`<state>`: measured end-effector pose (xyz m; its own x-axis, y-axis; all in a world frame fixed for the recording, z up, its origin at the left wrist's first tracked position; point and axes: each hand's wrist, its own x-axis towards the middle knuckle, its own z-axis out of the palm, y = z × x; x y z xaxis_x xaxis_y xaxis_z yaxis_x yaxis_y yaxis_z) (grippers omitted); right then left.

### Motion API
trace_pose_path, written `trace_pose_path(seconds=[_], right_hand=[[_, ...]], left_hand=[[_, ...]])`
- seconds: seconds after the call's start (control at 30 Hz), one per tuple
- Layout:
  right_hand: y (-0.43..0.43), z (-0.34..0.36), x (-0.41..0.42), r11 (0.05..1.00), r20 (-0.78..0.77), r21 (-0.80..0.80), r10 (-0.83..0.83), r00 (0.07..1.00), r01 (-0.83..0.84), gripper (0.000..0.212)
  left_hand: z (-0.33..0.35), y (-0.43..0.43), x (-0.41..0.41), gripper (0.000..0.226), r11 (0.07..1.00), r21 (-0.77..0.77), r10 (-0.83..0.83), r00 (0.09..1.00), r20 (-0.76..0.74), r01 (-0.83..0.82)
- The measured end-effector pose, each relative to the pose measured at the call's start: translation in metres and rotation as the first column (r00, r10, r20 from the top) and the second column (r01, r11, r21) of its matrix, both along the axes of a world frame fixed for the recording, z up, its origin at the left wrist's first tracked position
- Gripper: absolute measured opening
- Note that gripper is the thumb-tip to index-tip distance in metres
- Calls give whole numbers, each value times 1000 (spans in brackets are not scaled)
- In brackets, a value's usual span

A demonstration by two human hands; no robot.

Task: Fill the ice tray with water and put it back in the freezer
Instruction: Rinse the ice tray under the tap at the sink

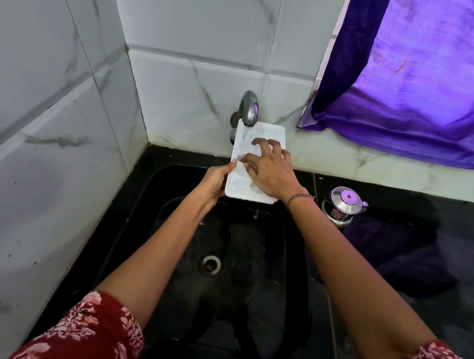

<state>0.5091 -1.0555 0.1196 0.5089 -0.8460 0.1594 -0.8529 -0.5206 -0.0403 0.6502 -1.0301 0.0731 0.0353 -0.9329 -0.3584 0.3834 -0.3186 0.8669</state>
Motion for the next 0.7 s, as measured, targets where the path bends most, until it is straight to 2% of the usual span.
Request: trace_pose_path(seconds=[0.37, 0.47, 0.6, 0.7], right_hand=[[-9, -6, 6, 996, -31, -82, 25, 999, -27, 36], [-9, -8, 7, 998, 8, -27, 62, 998, -61, 36], [-9, -10, 8, 997, 11, -54, 57, 998, -56, 37], [-2, -18, 17, 989, 61, 48, 134, 989, -137, 45]], left_hand=[[-7, -14, 8, 26, 1000, -18, 6, 999, -31, -6], [-8, -14, 13, 27, 1000, -14, 15, 999, -48, -15], [-10, -9, 15, 28, 1000, 1, 24, 998, -58, -24], [-5, -4, 17, 27, 998, -19, 56, 995, -85, -58]])
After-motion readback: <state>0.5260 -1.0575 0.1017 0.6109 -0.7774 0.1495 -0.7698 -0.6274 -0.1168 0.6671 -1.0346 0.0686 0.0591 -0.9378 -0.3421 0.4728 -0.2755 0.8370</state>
